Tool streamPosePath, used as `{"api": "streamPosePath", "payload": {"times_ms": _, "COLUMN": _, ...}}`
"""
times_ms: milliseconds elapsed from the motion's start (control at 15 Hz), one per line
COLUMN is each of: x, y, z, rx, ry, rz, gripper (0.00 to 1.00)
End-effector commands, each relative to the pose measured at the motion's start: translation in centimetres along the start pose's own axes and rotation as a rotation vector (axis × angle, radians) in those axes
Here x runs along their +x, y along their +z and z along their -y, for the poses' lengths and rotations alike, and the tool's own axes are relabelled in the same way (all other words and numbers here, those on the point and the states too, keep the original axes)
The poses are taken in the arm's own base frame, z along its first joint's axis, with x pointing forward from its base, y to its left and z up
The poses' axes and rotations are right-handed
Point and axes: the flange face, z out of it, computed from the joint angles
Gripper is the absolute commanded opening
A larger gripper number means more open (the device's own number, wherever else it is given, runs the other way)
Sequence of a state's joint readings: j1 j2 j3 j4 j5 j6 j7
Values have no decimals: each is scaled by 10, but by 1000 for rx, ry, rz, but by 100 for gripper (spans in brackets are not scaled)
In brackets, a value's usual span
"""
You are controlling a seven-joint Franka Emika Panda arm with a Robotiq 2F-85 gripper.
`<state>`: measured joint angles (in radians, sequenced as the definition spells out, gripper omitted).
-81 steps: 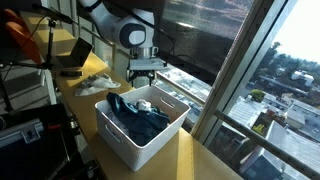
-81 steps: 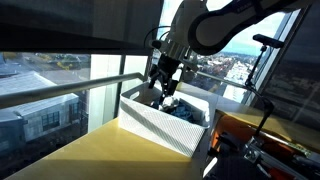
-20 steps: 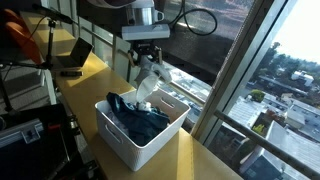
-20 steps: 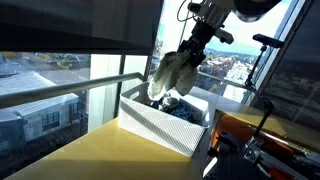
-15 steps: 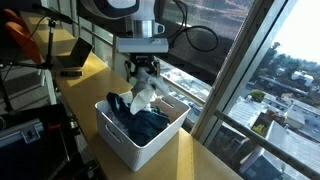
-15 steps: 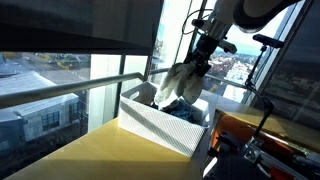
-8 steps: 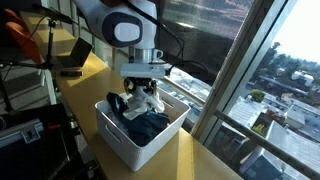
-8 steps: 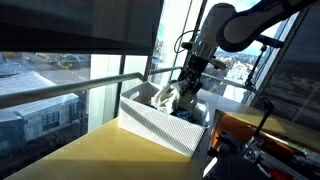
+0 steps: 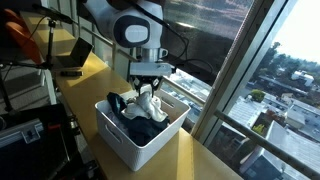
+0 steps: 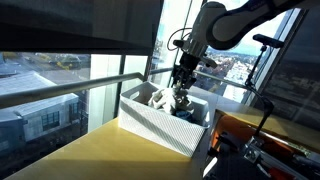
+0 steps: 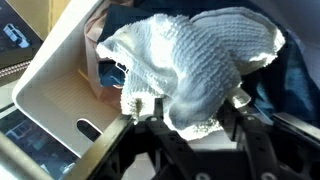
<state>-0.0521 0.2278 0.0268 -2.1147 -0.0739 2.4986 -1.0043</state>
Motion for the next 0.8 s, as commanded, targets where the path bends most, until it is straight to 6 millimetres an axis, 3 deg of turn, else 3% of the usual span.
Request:
{"api": "streamPosePath", "payload": {"times_ms": 0, "x": 11, "y": -24, "z": -6, "rx": -18, "ry": -14, "rz": -17, "gripper": 89}}
{"api": "streamPosePath", "payload": {"times_ms": 133, "x": 21, "y": -42, "z": -3, "rx": -40, "ry": -26, "rz": -32, "gripper": 100}}
{"api": "streamPosePath", "payload": {"times_ms": 400, "x": 54, "y": -58, "z": 23, "rx": -53, "ry": -70, "rz": -61, "gripper": 100}}
{"api": "streamPosePath", "payload": {"times_ms": 600, "x": 93, "y": -48, "z": 64, "rx": -21, "ry": -115, "rz": -83, "gripper": 100}}
{"api": "streamPosePath", "payload": {"times_ms": 733, "x": 118, "y": -31, "z": 98, "rx": 17, "ry": -148, "rz": -89, "gripper": 100}}
